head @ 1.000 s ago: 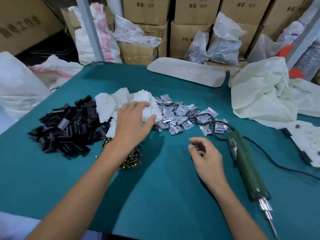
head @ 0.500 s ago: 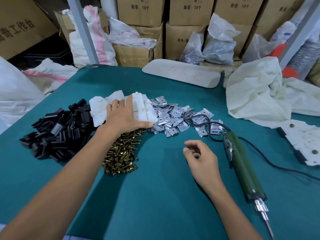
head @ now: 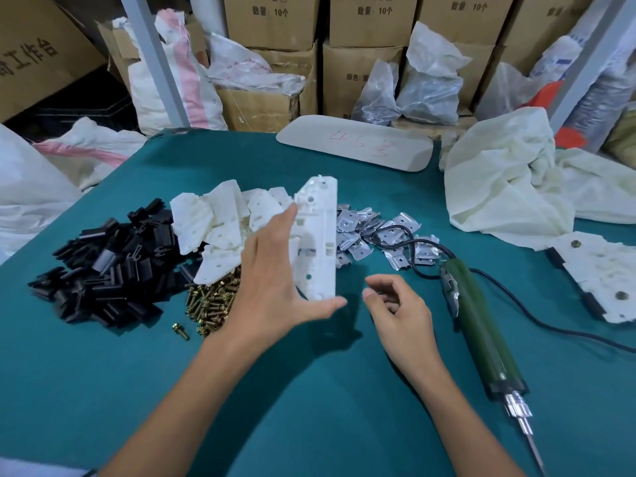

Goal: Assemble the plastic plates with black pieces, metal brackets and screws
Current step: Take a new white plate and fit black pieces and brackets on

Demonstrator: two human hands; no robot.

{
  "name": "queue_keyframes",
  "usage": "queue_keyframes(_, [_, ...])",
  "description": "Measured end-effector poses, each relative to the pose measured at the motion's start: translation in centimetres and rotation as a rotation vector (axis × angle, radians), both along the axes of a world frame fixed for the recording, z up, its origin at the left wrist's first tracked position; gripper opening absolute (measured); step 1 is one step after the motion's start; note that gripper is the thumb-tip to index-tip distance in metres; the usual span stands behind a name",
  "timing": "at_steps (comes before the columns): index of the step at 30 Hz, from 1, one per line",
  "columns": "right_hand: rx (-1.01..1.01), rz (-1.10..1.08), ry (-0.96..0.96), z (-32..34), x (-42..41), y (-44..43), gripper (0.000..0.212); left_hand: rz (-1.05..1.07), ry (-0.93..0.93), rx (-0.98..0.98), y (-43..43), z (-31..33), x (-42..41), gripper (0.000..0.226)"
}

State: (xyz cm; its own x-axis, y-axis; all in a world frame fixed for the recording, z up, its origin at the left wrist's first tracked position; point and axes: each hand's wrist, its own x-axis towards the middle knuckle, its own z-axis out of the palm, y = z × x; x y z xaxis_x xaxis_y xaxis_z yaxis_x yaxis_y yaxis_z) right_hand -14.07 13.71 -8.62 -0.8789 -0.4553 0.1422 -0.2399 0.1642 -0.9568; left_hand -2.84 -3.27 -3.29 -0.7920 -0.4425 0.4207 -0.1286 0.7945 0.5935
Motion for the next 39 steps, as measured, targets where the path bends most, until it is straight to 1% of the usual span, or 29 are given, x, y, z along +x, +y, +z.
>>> queue_keyframes(3, [-0.085,-0.001,-0.047,0.4,0.0,0.1,0.008,-0.045,-0.057,0.048,2.8,-0.9,1.3,0.135])
queue_keyframes(4, [-0.113,-0.003,-0.077,0.5,0.0,0.2,0.009,-0.06,-0.091,0.068,3.8,-1.4,1.7,0.135])
queue_keyframes(6, [-0.134,-0.008,-0.118,0.4,-0.1,0.3,0.019,-0.085,-0.161,0.116,5.7,-2.5,2.5,0.134])
queue_keyframes(7, [-0.113,-0.014,-0.108,0.4,-0.1,0.4,0.024,-0.092,-0.193,0.125,6.5,-3.1,2.9,0.135])
queue_keyframes(8, [-0.064,-0.022,-0.069,0.2,-0.1,0.5,0.027,-0.094,-0.226,0.119,7.2,-3.7,3.1,0.134])
queue_keyframes(12, [0.271,0.018,0.189,-0.4,0.0,0.6,0.029,-0.046,-0.33,0.072,8.8,-4.9,3.8,0.133])
queue_keyframes(14, [0.354,0.049,0.252,-0.4,0.1,0.5,0.026,-0.039,-0.404,0.033,9.0,-4.9,4.1,0.135])
queue_keyframes(16, [0.383,0.057,0.264,-0.4,0.0,0.6,0.026,-0.062,-0.415,0.068,8.6,-4.5,4.4,0.131])
queue_keyframes(17, [0.389,0.057,0.265,-0.4,0.0,0.6,0.027,-0.059,-0.377,0.113,8.0,-4.2,4.6,0.124])
queue_keyframes(18, [0.394,0.057,0.263,-0.4,-0.1,0.7,0.027,-0.032,-0.308,0.153,7.1,-3.7,4.8,0.111])
queue_keyframes(19, [0.397,0.059,0.26,-0.4,-0.1,0.7,0.027,0.021,-0.215,0.172,6.0,-3.3,5.1,0.095])
queue_keyframes(21, [0.395,0.064,0.244,-0.4,-0.1,0.6,0.028,0.177,-0.033,0.148,2.7,-2.6,5.6,0.055])
queue_keyframes(22, [0.39,0.063,0.234,-0.5,-0.1,0.6,0.028,0.26,0.021,0.129,0.7,-2.1,5.9,0.037])
queue_keyframes(23, [0.382,0.059,0.227,-0.5,-0.1,0.6,0.028,0.34,0.041,0.109,-1.5,-1.7,6.3,0.027])
queue_keyframes(24, [0.371,0.054,0.22,-0.5,-0.1,0.6,0.028,0.42,0.032,0.081,-3.6,-1.3,6.7,0.022])
queue_keyframes(26, [0.353,0.046,0.21,-0.5,-0.1,0.6,0.028,0.596,-0.043,0.002,-7.9,-0.7,7.7,0.025])
queue_keyframes(27, [0.349,0.046,0.209,-0.5,-0.1,0.6,0.028,0.694,-0.119,-0.027,-9.8,-0.6,8.3,0.03])
queue_keyframes(29, [0.351,0.045,0.217,-0.5,-0.1,0.6,0.028,0.832,-0.337,-0.009,-12.8,-0.6,9.4,0.047])
queue_keyframes(31, [0.345,0.046,0.216,-0.5,-0.1,0.6,0.027,0.809,-0.525,0.054,-14.5,-0.6,10.2,0.059])
queue_keyframes(32, [0.34,0.046,0.212,-0.5,-0.2,0.6,0.026,0.762,-0.576,0.074,-15.1,-0.6,10.5,0.061])
queue_keyframes(34, [0.339,0.048,0.207,-0.6,-0.2,0.6,0.024,0.698,-0.606,0.07,-15.8,-0.4,10.7,0.062])
queue_keyframes(37, [0.34,0.047,0.208,-0.6,-0.2,0.6,0.023,0.689,-0.572,-0.007,-15.8,-0.1,10.6,0.064])
queue_keyframes(39, [0.342,0.047,0.208,-0.6,-0.2,0.6,0.022,0.672,-0.542,-0.011,-15.3,-0.3,10.3,0.068])
